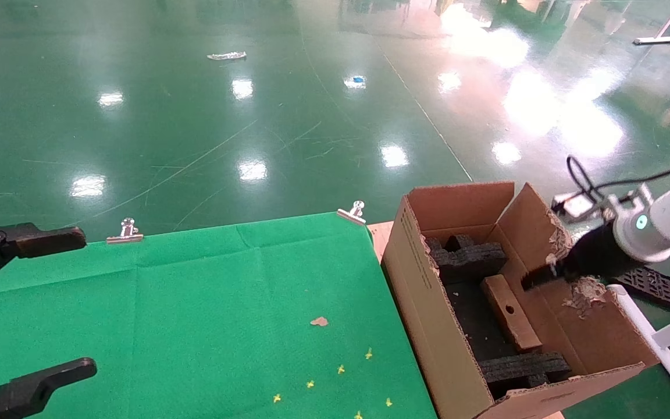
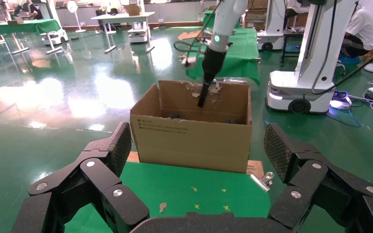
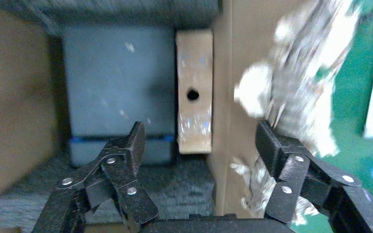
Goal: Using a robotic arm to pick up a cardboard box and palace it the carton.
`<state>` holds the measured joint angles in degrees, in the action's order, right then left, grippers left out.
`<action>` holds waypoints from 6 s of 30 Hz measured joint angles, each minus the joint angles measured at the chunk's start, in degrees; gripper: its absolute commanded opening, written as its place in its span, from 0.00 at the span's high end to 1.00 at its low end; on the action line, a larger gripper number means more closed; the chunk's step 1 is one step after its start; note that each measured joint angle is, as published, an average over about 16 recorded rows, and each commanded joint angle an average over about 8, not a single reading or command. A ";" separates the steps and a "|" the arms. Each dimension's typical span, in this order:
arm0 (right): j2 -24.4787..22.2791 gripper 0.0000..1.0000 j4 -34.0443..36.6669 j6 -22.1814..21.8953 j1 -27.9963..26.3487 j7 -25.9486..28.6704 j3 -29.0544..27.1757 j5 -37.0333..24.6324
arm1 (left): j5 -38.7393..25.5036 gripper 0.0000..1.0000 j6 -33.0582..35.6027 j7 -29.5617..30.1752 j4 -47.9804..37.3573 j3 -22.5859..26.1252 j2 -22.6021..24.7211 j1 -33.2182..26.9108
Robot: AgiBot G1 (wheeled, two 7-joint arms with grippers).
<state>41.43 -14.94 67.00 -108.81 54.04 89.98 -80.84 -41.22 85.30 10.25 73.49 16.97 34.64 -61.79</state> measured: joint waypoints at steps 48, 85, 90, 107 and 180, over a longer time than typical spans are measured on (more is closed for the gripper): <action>-11.37 0.00 -46.54 6.77 -3.44 -8.88 -26.69 10.55 | 0.09 0.00 -0.04 -0.09 -0.07 0.14 -0.04 -0.04; -6.93 0.00 -57.37 17.43 41.98 -39.66 -69.02 36.00 | 0.16 0.00 -0.09 -0.14 -0.08 0.24 -0.08 -0.07; -6.51 0.00 -58.39 18.43 46.36 -42.39 -73.04 38.44 | 0.17 0.00 -0.10 -0.15 -0.08 0.25 -0.09 -0.06; -6.31 0.00 -58.82 18.88 48.13 -43.51 -74.70 39.51 | 0.19 0.00 -0.12 -0.15 -0.09 0.26 -0.10 -0.06; -6.45 0.00 -58.55 18.60 46.97 -43.09 -73.69 38.82 | 0.18 0.00 -0.10 -0.15 -0.09 0.25 -0.10 -0.06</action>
<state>34.98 -73.50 85.61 -61.84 10.95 16.29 -42.02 -41.03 85.20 10.11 73.40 17.22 34.54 -61.84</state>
